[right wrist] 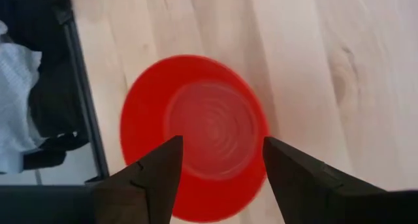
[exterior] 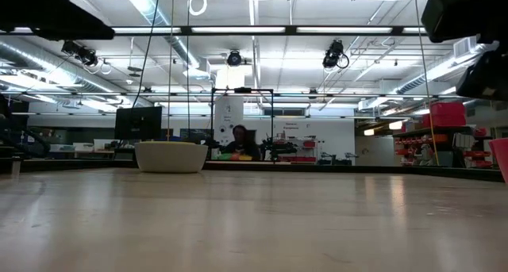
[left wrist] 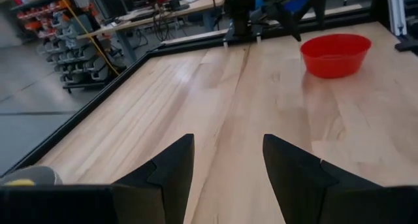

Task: Nest bowls inside each other
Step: Stack the red bowl on the yellow bowl

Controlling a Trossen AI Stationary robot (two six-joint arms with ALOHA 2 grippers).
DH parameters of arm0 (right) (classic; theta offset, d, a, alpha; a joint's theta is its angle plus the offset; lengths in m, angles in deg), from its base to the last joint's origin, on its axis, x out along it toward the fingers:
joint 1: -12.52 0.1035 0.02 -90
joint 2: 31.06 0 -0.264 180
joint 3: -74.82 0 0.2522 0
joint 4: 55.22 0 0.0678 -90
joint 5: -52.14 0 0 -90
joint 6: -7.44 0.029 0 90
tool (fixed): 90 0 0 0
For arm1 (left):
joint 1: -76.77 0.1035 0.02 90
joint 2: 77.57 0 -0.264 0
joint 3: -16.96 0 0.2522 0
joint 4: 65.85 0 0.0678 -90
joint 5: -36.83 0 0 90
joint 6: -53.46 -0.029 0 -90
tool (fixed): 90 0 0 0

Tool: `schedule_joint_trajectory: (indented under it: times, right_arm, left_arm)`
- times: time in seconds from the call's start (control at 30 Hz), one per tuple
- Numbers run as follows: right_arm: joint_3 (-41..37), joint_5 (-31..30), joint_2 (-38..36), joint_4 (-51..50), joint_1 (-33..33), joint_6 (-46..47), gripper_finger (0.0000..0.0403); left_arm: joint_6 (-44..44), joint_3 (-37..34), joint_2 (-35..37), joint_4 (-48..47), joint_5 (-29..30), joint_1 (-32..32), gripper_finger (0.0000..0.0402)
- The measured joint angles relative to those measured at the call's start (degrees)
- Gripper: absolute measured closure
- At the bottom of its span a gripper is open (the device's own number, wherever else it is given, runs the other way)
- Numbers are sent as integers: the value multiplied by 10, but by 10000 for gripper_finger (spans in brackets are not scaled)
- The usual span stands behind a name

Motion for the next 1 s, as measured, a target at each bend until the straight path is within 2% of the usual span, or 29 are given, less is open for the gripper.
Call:
schedule_joint_trajectory:
  times: [0.2, 0.43, 0.63, 0.83, 0.93, 1.0]
  right_arm:
    - [0, -14, 0, -35, 0, 0, 185]
    - [0, -42, 1, -39, 0, 0, 181]
    - [0, -47, 39, -30, 0, -1, 186]
    - [0, -43, 86, 20, 0, -10, 197]
    - [0, -42, 101, 33, 0, -9, 216]
    - [0, -31, 111, 43, 0, -7, 243]
  left_arm:
    - [88, 0, 0, -80, 31, -48, 211]
    - [180, 0, 0, -158, 33, -83, 211]
    - [202, 0, 0, -187, 36, -106, 211]
    - [216, 0, 0, -193, 36, -109, 211]
    - [217, 0, 0, -197, 33, -109, 211]
    - [222, 0, 0, -200, 32, -109, 211]
